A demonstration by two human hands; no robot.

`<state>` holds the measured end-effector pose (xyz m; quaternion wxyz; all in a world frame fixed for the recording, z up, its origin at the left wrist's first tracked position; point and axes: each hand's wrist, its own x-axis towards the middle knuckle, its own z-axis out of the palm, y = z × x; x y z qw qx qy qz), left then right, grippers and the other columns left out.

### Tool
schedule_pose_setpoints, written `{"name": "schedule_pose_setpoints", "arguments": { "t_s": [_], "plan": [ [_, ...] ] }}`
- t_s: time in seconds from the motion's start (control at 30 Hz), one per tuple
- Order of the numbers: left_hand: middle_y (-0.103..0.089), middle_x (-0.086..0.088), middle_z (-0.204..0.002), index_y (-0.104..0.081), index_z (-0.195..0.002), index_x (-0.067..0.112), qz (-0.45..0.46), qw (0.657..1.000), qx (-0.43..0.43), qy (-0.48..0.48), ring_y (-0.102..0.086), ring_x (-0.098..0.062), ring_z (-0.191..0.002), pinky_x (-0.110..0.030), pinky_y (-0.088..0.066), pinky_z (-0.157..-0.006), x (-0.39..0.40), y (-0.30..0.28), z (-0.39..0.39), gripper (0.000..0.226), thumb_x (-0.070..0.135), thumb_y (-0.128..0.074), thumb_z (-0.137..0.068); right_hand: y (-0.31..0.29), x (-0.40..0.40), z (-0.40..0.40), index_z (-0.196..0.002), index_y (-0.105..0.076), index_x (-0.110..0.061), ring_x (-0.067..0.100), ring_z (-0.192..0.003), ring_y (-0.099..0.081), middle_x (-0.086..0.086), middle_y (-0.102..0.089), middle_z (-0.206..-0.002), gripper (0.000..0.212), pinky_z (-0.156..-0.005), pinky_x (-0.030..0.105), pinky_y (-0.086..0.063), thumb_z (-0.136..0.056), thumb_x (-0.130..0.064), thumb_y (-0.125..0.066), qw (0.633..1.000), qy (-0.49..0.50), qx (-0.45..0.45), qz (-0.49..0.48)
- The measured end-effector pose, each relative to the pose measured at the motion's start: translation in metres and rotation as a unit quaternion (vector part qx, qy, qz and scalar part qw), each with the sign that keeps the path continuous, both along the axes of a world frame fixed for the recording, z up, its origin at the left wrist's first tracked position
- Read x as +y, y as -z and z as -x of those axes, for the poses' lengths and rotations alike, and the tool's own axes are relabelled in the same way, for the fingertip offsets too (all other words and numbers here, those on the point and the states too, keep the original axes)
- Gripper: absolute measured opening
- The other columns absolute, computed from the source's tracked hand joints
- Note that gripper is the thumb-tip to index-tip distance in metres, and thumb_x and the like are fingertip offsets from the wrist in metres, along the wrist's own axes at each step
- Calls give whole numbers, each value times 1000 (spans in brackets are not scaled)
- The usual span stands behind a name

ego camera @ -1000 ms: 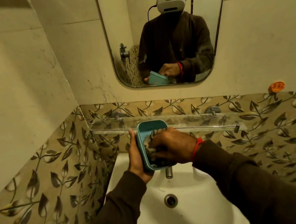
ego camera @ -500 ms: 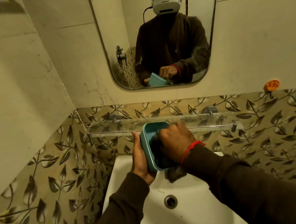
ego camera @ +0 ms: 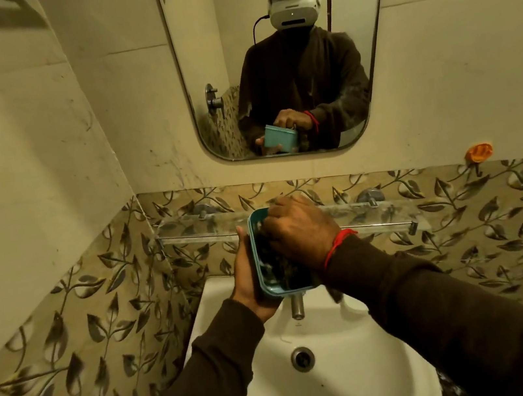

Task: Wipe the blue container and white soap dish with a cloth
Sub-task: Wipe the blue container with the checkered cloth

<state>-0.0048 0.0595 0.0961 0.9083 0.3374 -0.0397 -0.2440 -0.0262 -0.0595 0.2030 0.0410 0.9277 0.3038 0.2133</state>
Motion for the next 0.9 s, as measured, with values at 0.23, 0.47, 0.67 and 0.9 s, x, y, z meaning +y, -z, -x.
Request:
{"name": "schedule_pose_setpoints", "arguments": {
  "t_s": [0.23, 0.47, 0.67, 0.9],
  "plan": [
    [-72, -18, -124, -69, -126, 24, -68, 997, -25, -39, -68, -37, -114, -50, -58, -84, -3, -6, -12, 80, 83, -39, -82, 1, 5, -4, -109, -62, -12, 30, -108, -50, 10, -65, -108, 37, -93, 44, -36, -81, -36, -68, 989, 122, 37, 79],
    [-72, -19, -124, -68, -128, 21, -89, 995, -11, -32, -69, -36, -114, -49, -59, -84, 2, 8, -7, 86, 86, -35, -81, 16, -1, 5, -106, -59, -17, 24, -97, -58, 4, -65, -101, 31, -96, 45, -30, -86, -41, -58, 971, 125, 204, 32],
    [-73, -19, -121, -74, -120, 24, -41, 998, 11, -53, -70, -38, -109, -52, -59, -82, -9, -4, -7, 78, 84, -41, -82, 13, 11, -4, -98, -59, -19, 27, -101, -58, 4, -69, -95, 26, -95, 45, -28, -80, -37, -65, 985, 171, -2, -29],
    [-71, -21, -125, -67, -130, 26, -21, 999, 7, -48, -68, -42, -112, -60, -55, -84, 12, 1, -12, 78, 82, -39, -84, 14, 3, -4, -136, -42, -28, 33, -127, -33, 12, -44, -139, 52, -102, 44, -25, -89, -44, -54, 983, -3, 179, -44]
  ]
}}
